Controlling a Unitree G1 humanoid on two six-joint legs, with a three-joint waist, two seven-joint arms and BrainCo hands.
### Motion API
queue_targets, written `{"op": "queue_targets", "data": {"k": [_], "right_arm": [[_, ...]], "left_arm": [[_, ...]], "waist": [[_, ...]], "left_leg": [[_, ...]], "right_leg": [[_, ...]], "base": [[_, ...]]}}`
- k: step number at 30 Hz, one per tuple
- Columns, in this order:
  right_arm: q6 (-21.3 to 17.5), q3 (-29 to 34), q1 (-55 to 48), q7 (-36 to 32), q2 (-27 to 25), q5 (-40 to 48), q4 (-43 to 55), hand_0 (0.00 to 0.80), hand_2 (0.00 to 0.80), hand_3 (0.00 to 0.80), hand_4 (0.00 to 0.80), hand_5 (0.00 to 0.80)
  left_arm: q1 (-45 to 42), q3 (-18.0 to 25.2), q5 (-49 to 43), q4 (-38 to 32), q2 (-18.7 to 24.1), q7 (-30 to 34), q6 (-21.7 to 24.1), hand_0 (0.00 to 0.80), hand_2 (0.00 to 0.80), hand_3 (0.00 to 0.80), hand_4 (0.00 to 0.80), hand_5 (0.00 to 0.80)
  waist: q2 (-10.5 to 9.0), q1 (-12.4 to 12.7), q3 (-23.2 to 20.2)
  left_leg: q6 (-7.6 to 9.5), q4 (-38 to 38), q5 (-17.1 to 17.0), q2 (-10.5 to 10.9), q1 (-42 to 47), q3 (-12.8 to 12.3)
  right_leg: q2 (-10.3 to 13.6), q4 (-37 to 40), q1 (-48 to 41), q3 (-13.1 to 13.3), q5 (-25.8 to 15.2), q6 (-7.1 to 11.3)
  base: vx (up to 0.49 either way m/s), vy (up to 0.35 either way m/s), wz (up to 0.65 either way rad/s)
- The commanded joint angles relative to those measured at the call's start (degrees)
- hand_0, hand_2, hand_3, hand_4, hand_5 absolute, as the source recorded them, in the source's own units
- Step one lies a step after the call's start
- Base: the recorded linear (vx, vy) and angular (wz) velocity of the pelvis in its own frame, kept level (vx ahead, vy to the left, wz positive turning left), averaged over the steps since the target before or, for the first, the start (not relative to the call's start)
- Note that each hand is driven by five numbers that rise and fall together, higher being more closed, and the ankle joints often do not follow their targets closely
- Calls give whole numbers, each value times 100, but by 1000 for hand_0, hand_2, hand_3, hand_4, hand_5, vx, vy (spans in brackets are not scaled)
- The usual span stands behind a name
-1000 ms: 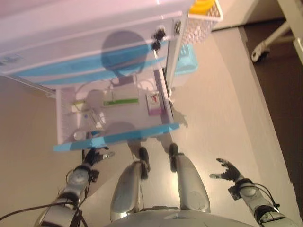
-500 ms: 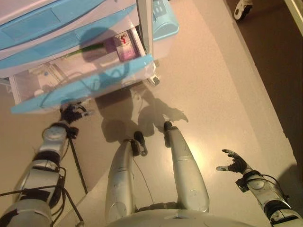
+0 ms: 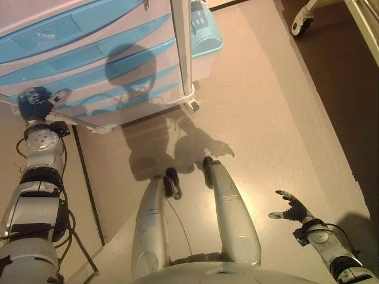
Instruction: Open the drawer and pick up the medicine
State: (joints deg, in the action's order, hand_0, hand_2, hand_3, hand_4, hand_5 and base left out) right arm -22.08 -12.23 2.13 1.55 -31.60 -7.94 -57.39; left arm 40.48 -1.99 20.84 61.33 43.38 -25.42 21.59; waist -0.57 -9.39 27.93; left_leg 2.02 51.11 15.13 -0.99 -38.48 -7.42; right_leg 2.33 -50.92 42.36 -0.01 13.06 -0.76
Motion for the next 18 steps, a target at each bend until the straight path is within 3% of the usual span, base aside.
{"op": "queue_targets", "data": {"k": [1, 7, 8, 13, 18], "right_arm": [[-187, -222, -676, 120, 113, 65, -101, 0, 0, 0, 0, 0], [-253, -133, -777, 104, 248, -120, 54, 0, 0, 0, 0, 0], [-249, -90, -776, 75, 259, -94, 153, 0, 0, 0, 0, 0], [-204, 374, -818, -594, 430, 721, 554, 0, 0, 0, 0, 0], [-306, 901, -795, -1395, 752, 1213, 77, 0, 0, 0, 0, 0]], "left_arm": [[-250, 145, -345, -86, 155, -237, 335, 0, 0, 0, 0, 0], [-953, 255, 36, -314, -25, 456, 642, 0, 0, 0, 0, 0], [-1124, 310, 358, -440, -63, 778, 770, 0, 0, 0, 0, 0], [-2306, 663, 1693, -1178, -531, 2637, 1115, 0, 0, 0, 0, 0], [-3305, 969, 1992, -974, -1209, 3770, 941, 0, 0, 0, 0, 0]], "waist": [[-206, 87, -561], [-211, 226, -618], [-212, 248, -656], [-64, 407, -941], [36, 534, -1401]], "left_leg": [[244, -148, -206, 407, -89, -286], [188, -718, -391, 499, 395, -179], [208, -919, -569, 524, 460, -194], [88, -1848, -545, 657, 1358, 75], [-41, -2948, -652, 616, 2552, 399]], "right_leg": [[-209, 1444, -393, -74, -916, 180], [-196, 1587, -944, -118, -763, 194], [-162, 1712, -1022, -152, -847, 149], [-110, 2071, -1834, -260, -477, 120], [-87, 2716, -2896, -441, -293, 130]], "base": [[39, -96, 0], [-23, -119, -7], [-182, -155, 0], [-122, -157, 5], [16, -188, 21]]}}
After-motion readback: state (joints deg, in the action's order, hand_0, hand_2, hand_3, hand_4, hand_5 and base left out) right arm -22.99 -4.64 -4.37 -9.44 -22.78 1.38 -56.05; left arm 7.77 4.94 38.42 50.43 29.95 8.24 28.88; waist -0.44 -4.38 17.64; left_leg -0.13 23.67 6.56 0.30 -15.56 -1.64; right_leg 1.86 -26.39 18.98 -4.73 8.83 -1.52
